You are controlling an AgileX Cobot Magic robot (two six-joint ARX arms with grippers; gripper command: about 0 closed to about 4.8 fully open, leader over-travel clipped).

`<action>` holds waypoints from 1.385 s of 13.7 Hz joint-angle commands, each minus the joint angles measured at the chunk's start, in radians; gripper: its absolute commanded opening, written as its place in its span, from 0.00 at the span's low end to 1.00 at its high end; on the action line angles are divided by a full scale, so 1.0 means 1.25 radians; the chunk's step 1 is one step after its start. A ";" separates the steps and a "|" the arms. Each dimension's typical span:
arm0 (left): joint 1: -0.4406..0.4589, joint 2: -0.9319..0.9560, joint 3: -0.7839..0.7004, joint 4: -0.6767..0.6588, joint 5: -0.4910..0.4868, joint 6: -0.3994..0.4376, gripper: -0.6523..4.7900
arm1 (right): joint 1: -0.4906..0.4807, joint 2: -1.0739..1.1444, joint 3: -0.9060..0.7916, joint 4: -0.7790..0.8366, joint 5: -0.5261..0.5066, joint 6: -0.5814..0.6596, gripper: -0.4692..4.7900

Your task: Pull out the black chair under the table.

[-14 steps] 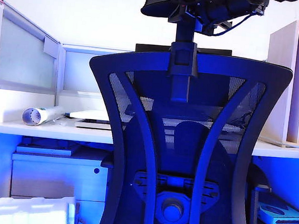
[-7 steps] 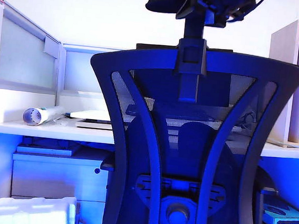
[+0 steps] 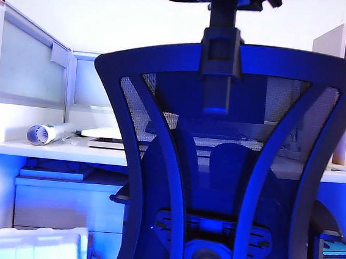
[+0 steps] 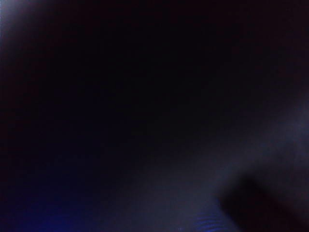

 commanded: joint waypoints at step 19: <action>0.001 0.000 0.001 0.011 0.001 0.003 0.11 | -0.006 -0.267 0.015 -0.360 -0.099 0.102 0.79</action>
